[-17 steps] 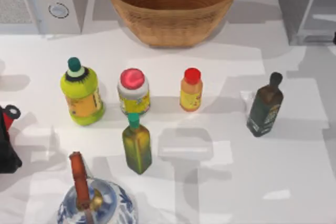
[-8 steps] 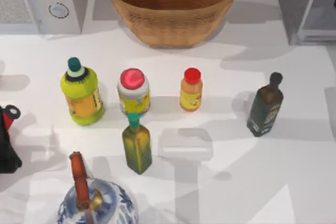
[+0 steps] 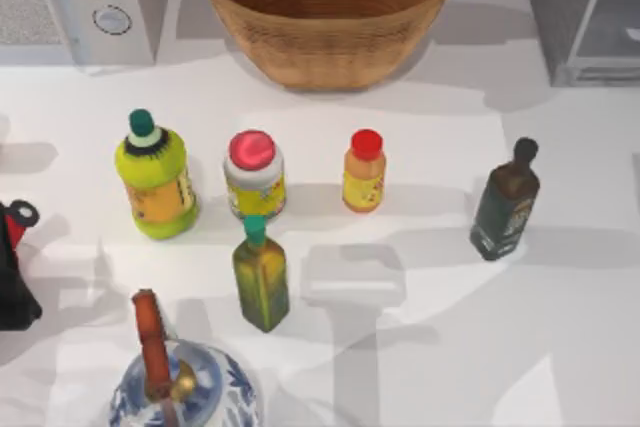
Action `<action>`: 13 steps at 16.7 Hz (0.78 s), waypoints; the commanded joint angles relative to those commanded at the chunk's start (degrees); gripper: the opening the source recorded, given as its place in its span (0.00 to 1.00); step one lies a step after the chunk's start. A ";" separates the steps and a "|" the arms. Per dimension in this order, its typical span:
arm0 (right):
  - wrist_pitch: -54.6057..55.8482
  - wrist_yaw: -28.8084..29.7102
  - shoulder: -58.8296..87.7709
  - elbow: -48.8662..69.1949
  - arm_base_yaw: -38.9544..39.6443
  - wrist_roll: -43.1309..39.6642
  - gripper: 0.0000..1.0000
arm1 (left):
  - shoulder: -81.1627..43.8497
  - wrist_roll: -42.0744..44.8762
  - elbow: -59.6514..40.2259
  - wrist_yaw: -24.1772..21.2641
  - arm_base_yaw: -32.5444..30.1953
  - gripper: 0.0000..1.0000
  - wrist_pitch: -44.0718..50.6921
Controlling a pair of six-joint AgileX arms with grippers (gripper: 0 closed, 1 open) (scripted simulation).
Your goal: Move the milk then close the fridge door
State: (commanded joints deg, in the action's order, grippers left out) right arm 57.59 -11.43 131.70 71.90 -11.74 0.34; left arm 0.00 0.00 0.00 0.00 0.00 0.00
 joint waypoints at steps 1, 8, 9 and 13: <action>0.00 0.00 0.00 0.00 0.00 0.00 0.00 | 0.00 0.00 0.00 0.00 0.00 1.00 0.00; 0.00 0.00 0.00 0.00 0.00 0.00 0.00 | 0.00 0.00 0.00 0.00 0.00 1.00 0.00; 0.00 0.00 0.00 0.00 0.00 0.00 0.00 | 0.00 0.00 0.00 0.00 0.00 1.00 0.00; 0.00 0.00 0.00 0.00 0.00 0.00 0.23 | 0.00 0.00 0.00 0.00 0.00 1.00 0.00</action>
State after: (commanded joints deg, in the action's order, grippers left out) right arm 57.59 -11.43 131.70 71.90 -11.74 0.34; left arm 0.00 0.00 0.00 0.00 0.00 0.00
